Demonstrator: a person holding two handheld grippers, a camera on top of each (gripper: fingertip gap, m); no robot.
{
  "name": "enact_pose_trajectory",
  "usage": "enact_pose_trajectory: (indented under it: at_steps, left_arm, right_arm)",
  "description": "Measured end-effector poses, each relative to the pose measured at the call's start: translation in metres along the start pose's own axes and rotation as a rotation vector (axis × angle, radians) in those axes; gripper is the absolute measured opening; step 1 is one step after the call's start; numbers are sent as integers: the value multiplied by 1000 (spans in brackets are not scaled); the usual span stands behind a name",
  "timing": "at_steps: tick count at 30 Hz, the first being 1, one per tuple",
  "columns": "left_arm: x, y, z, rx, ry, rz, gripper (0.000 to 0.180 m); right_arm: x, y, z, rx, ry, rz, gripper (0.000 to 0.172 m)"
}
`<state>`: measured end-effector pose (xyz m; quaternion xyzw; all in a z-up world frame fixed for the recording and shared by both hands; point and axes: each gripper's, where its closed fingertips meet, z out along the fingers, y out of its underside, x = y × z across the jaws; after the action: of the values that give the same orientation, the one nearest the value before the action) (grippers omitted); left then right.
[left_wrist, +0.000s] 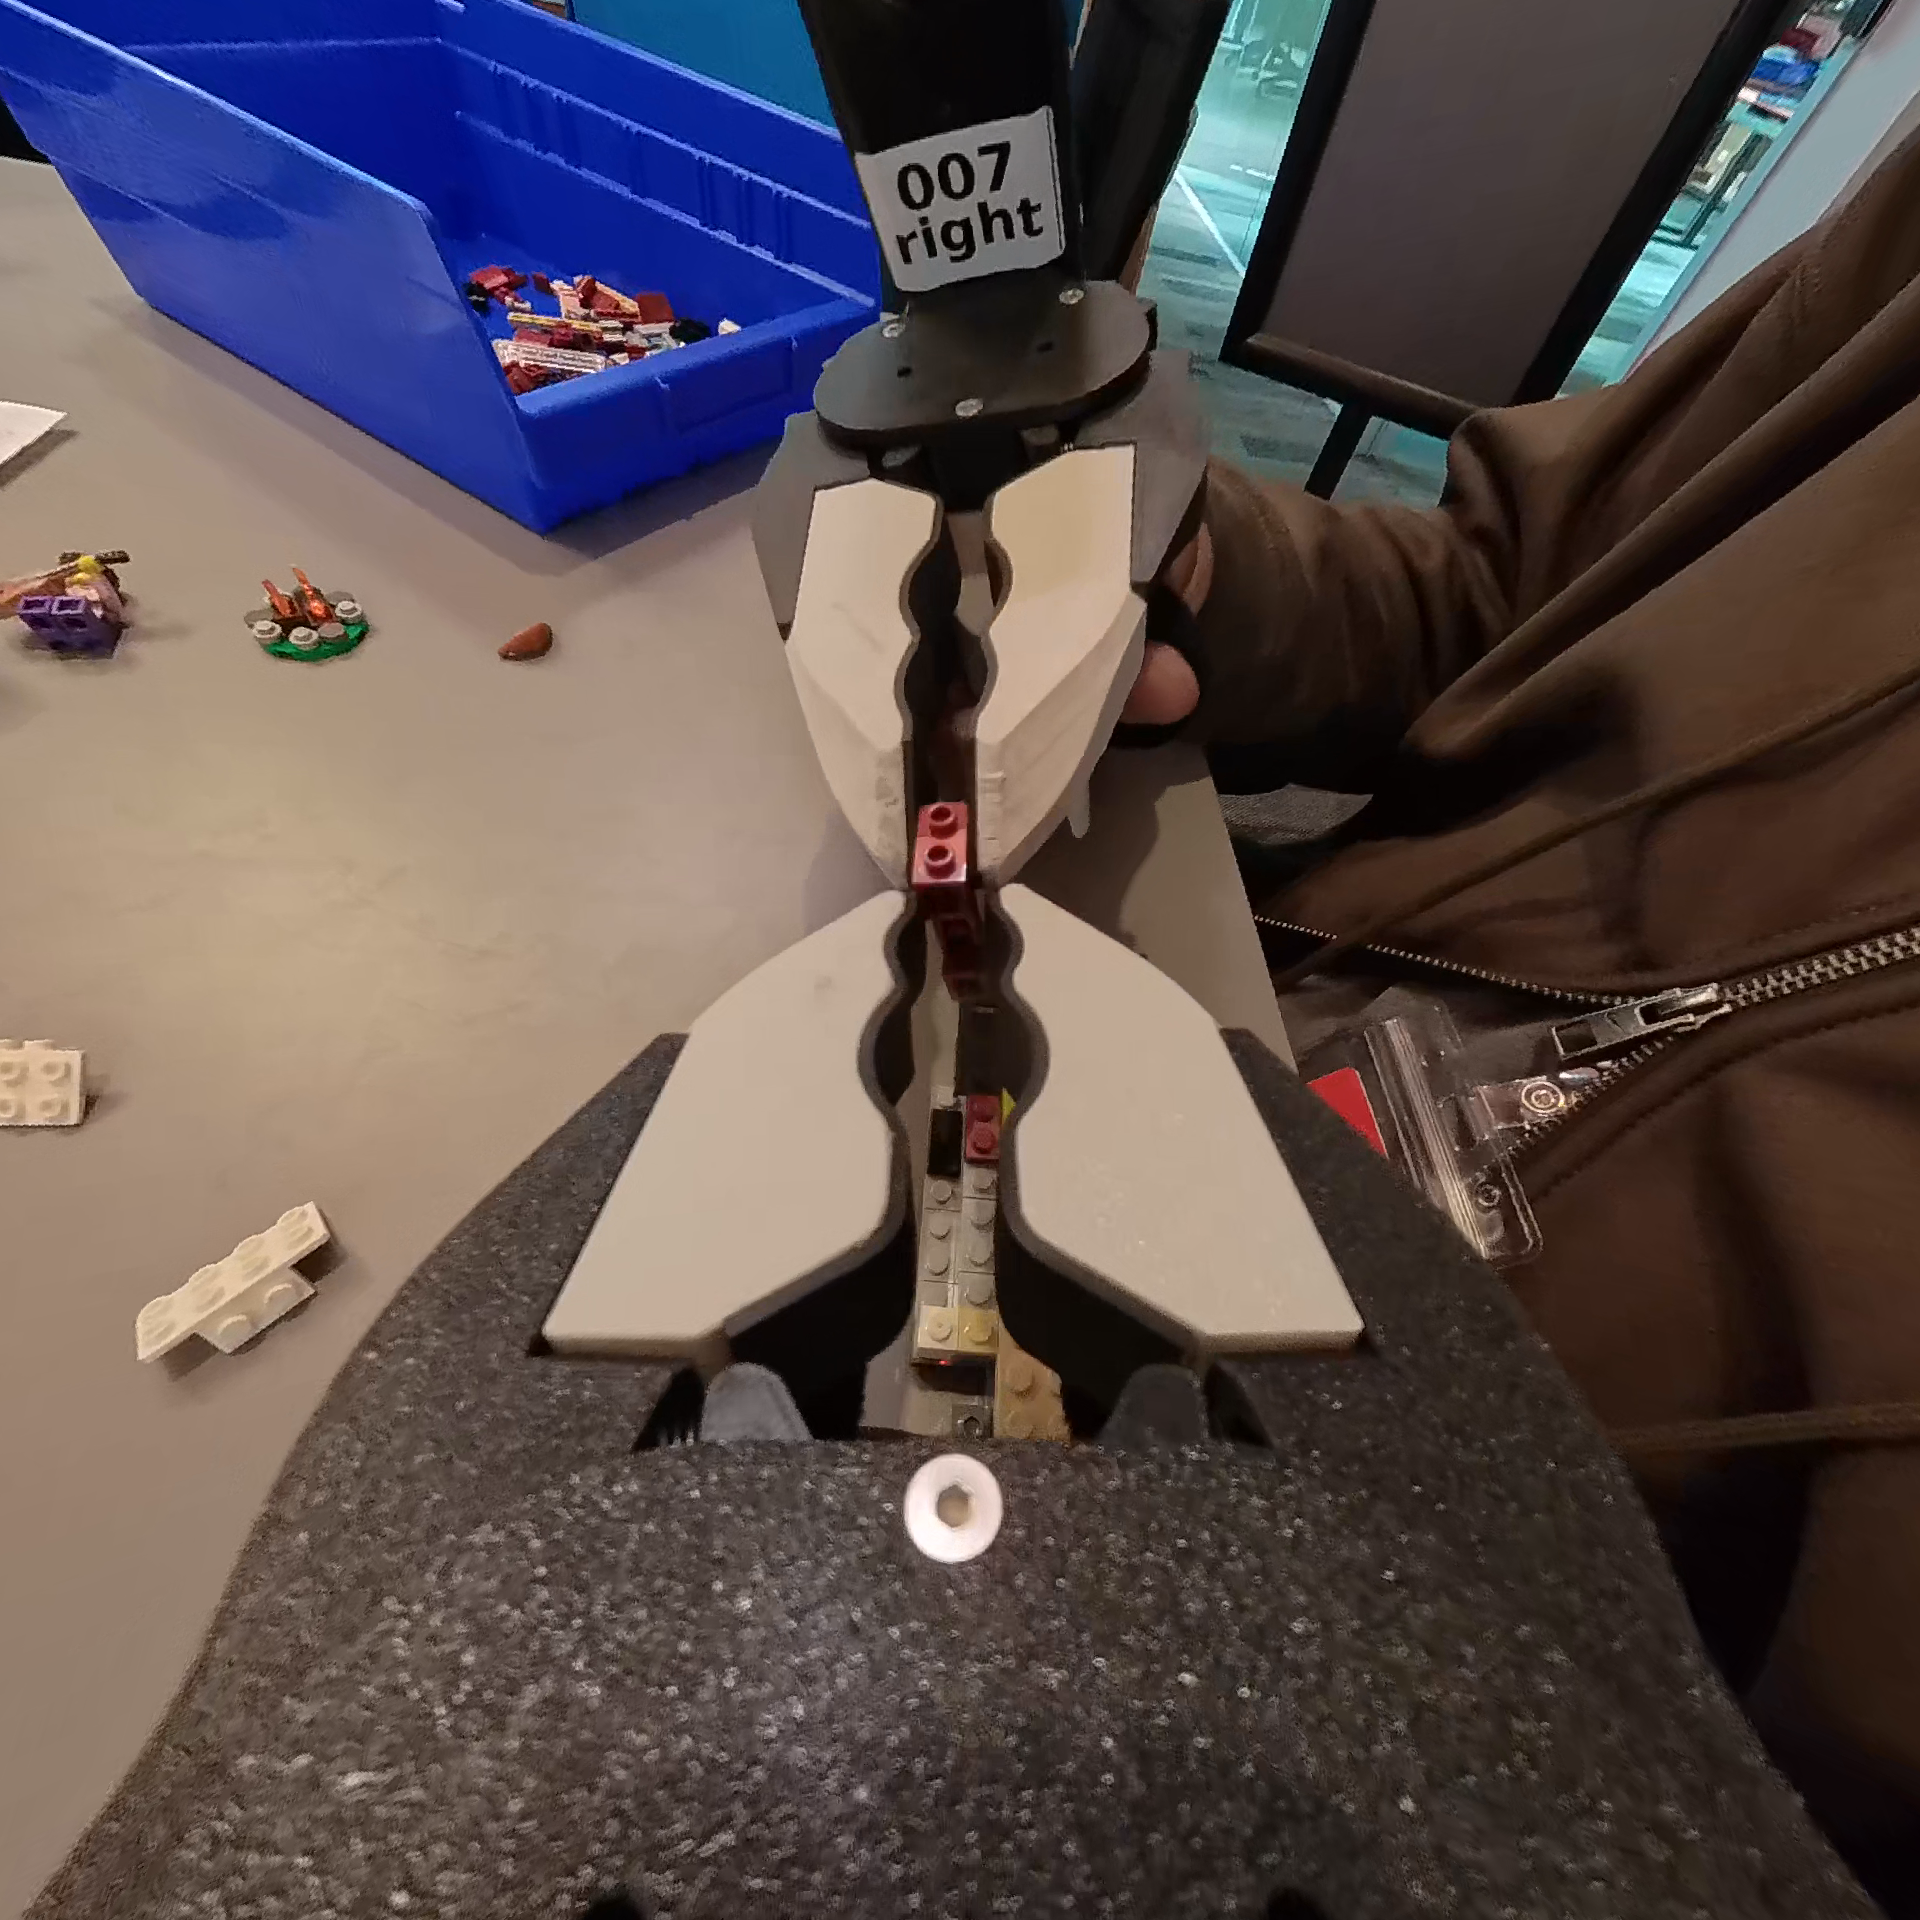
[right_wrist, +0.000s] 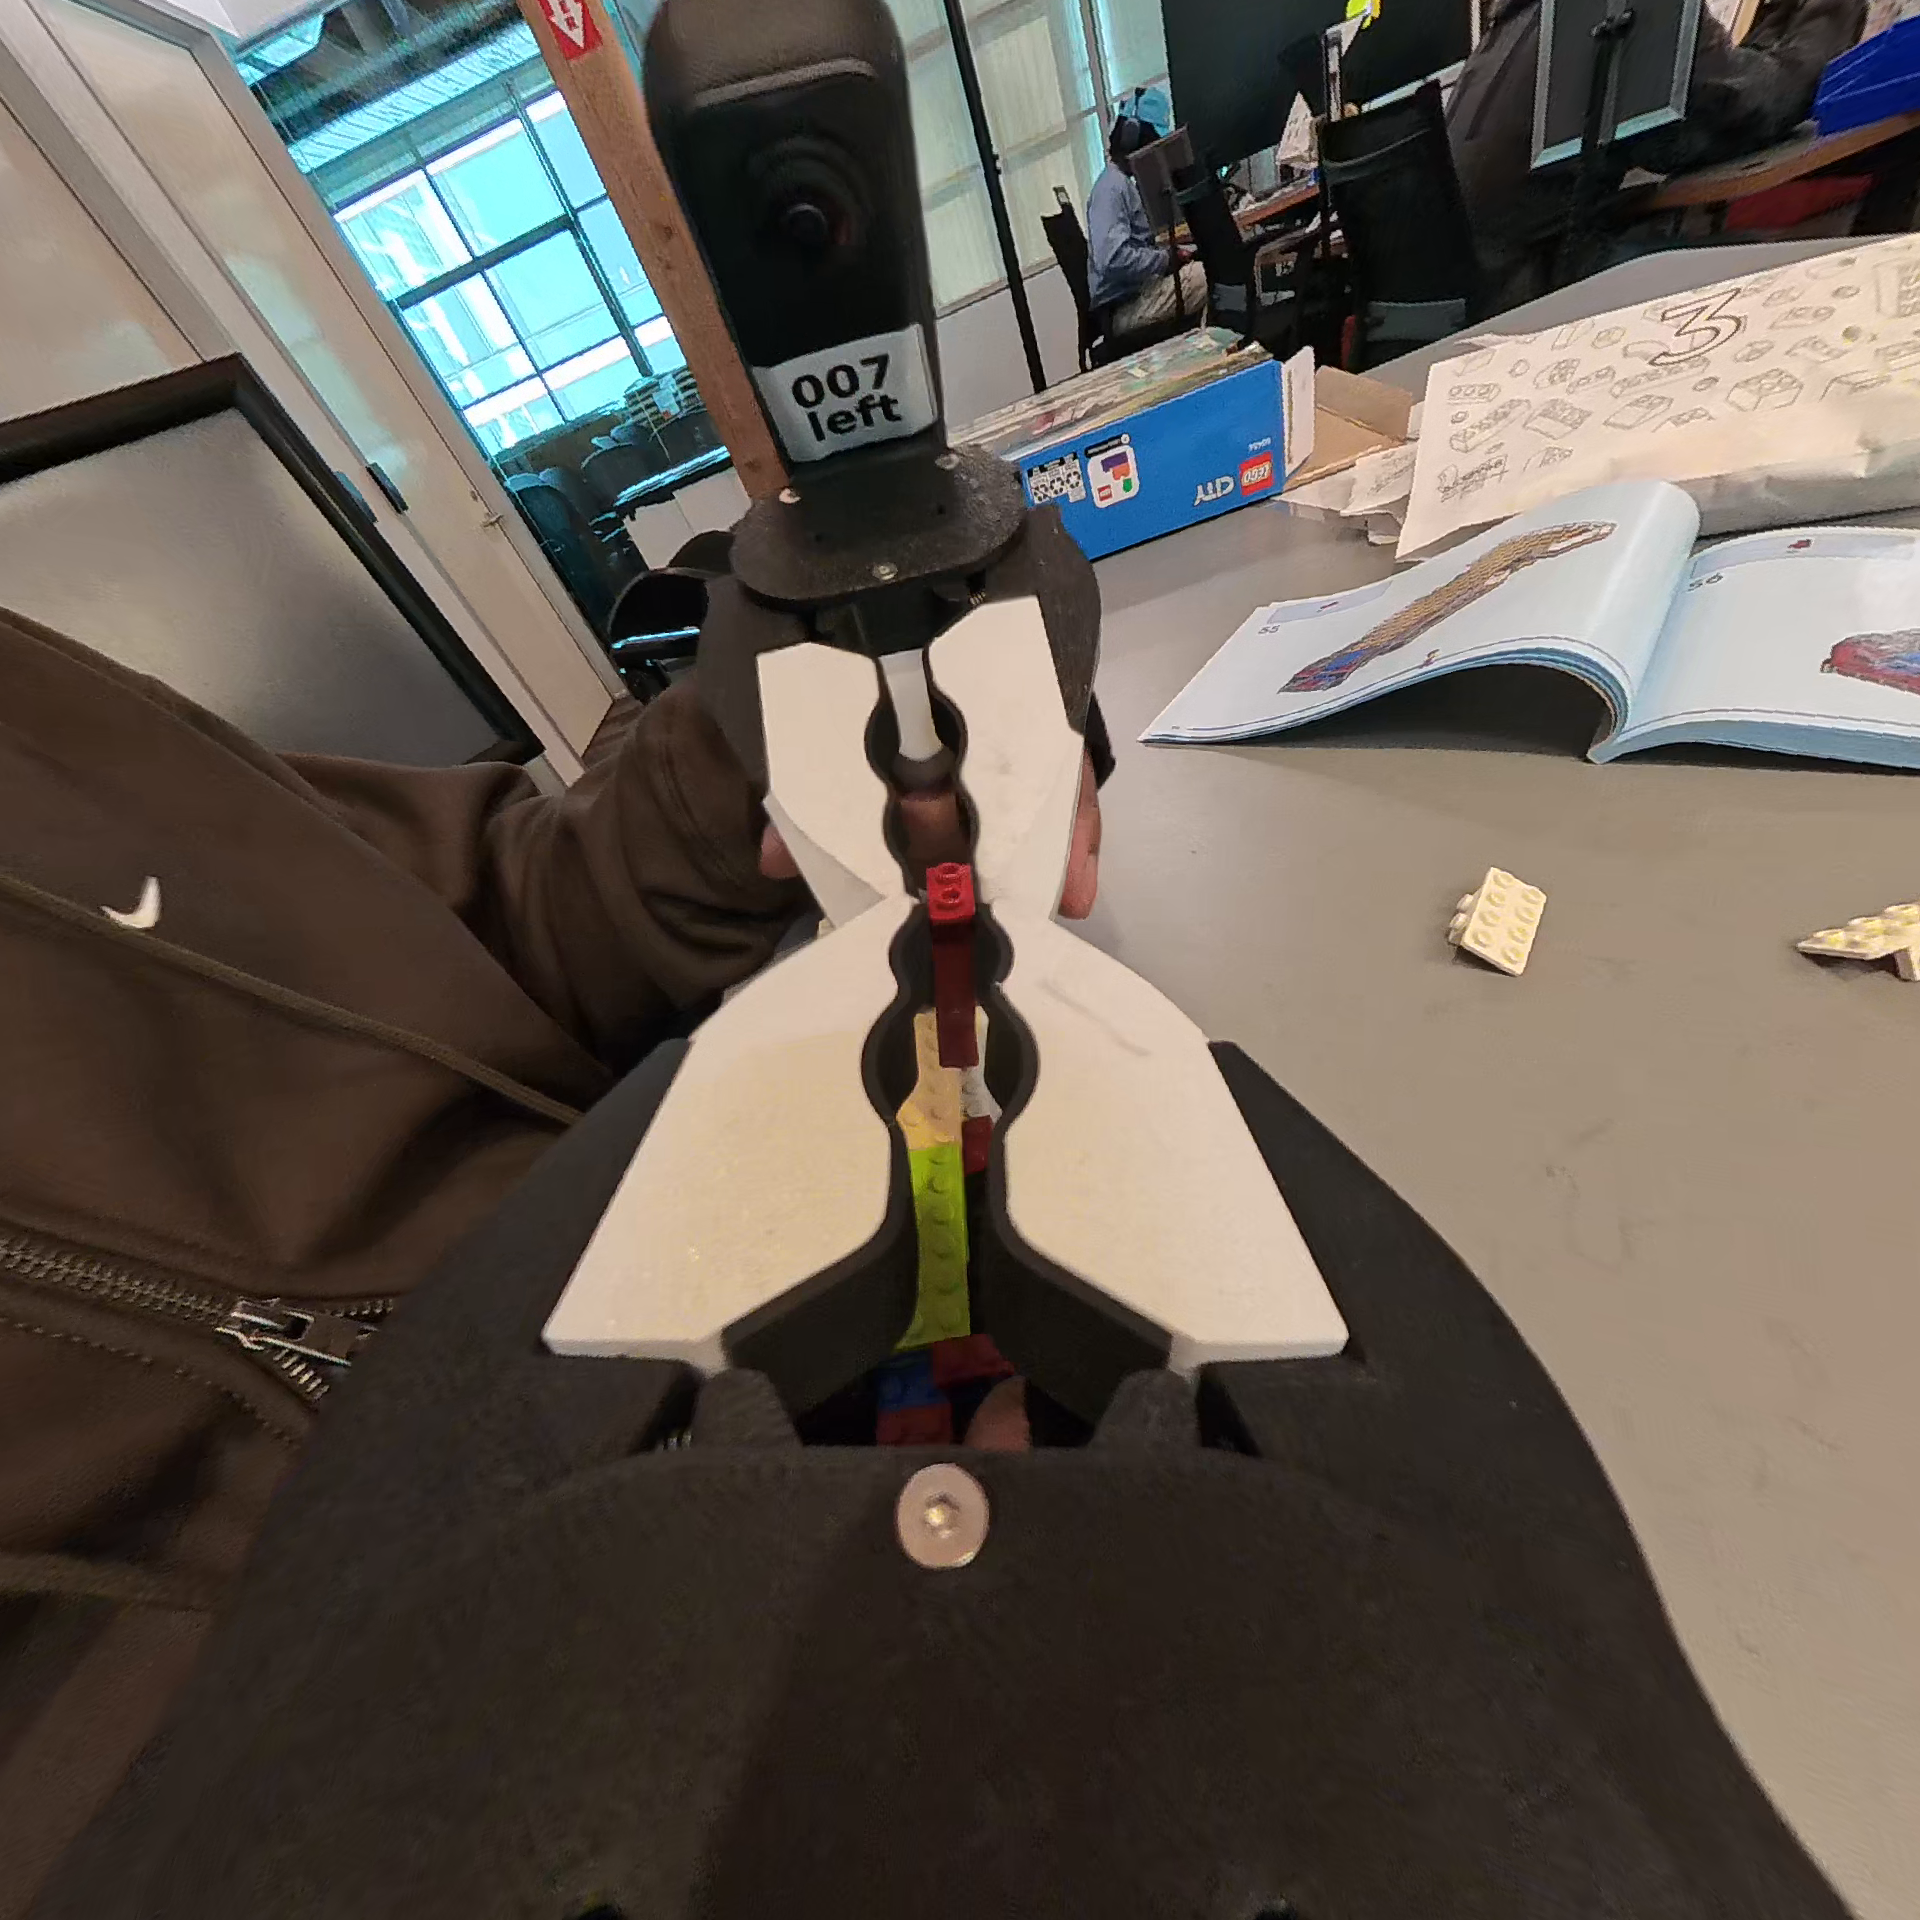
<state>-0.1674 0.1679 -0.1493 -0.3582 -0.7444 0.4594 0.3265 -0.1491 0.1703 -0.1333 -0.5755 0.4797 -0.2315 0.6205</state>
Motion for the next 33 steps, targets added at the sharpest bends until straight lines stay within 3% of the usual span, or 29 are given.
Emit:
enact_pose_trajectory:
  at_steps: [11, 15, 19, 22, 28, 30, 33]
  left_arm:
    - [-3, -5, -4, 36, 31, -92, 7]
    - [-10, -17, -21, 138, 27, -136, 7]
    - [-12, -18, -21, 149, 23, -150, 8]
    - [-16, -16, -21, 142, 5, -165, 8]
    - [-21, -15, -20, 146, -14, -194, 8]
    - [-22, -15, -19, 149, -15, -206, 7]
    - [-23, -14, -18, 145, -19, -212, 8]
  right_arm:
    - [5, 0, -7, -25, 40, -60, 8]
    - [23, 4, -22, -46, 129, -45, 8]
    - [41, -1, -45, -54, 264, -61, 8]
    - [79, -15, -94, -66, 549, -92, 8]
    - [151, -28, -246, -103, 1153, -27, 15]
    - [165, -18, -277, -160, 1263, 24, 25]
    - [176, -3, -289, -206, 1290, 62, 32]
